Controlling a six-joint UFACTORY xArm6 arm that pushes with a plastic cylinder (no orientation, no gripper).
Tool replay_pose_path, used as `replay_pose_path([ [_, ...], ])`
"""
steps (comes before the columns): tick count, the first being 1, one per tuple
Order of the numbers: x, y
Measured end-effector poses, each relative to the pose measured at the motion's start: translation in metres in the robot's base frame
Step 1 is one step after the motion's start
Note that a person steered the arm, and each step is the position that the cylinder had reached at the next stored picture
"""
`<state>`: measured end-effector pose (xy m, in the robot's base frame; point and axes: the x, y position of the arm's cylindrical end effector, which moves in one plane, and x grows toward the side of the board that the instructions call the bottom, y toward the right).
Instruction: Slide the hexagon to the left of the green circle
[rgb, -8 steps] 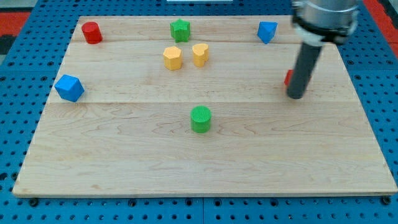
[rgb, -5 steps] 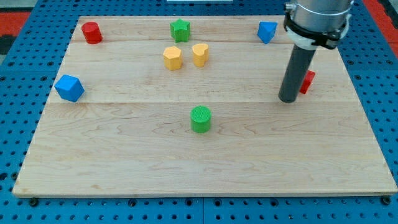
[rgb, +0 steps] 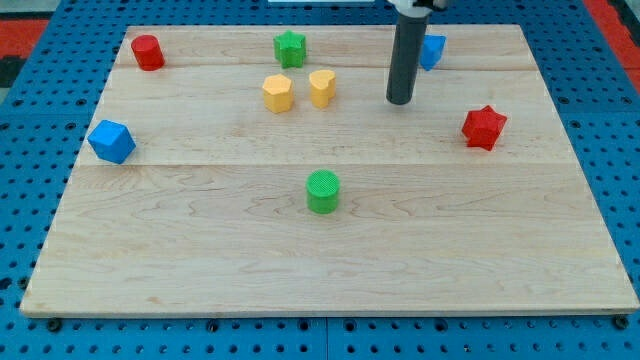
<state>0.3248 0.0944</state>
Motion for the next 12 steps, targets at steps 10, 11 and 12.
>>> replay_pose_path([
  [10,0.007,-0.198],
  [11,-0.011,-0.193],
  [12,-0.026,-0.263],
])
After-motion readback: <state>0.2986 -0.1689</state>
